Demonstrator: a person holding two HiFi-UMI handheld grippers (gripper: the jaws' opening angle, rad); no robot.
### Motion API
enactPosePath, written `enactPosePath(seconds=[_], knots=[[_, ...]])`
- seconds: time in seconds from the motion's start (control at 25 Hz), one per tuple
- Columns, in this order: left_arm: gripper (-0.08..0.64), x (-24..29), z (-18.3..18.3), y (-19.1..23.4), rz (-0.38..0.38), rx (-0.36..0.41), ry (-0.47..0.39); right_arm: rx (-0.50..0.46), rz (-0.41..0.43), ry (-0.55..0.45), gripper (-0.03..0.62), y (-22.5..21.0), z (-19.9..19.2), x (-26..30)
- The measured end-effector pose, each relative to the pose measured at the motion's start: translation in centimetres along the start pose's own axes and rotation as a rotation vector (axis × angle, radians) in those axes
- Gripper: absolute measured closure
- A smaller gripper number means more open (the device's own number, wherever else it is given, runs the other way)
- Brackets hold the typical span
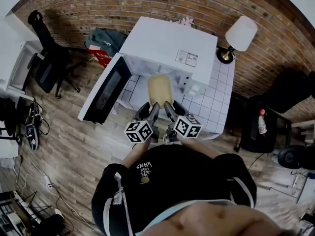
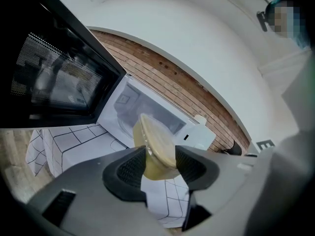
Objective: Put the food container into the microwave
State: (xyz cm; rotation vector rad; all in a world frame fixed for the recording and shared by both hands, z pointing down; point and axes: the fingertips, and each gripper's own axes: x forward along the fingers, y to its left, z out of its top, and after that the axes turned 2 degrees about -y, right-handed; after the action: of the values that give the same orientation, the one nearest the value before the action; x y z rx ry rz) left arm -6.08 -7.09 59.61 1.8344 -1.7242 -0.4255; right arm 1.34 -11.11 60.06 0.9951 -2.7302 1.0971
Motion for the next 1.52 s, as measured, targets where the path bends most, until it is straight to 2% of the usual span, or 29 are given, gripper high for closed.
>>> enactPosePath(seconds=[0.28, 0.6, 1.52], knots=[[0.367, 1.6, -0.2, 0.5, 0.044, -0.014, -0.035, -0.006, 0.033, 0.035, 0.414, -1.3, 0.6, 1.5], [0.368, 2.5, -0.1, 1.1, 0.043, -0.016, -0.014, 0.008, 0.018, 0.047, 0.414, -1.9, 0.6, 2.3], [0.37, 7.9, 2.1, 5.1, -0.128, 0.022, 0.184, 0.109, -0.174, -0.063, 0.414, -3.2, 1.1, 7.2]])
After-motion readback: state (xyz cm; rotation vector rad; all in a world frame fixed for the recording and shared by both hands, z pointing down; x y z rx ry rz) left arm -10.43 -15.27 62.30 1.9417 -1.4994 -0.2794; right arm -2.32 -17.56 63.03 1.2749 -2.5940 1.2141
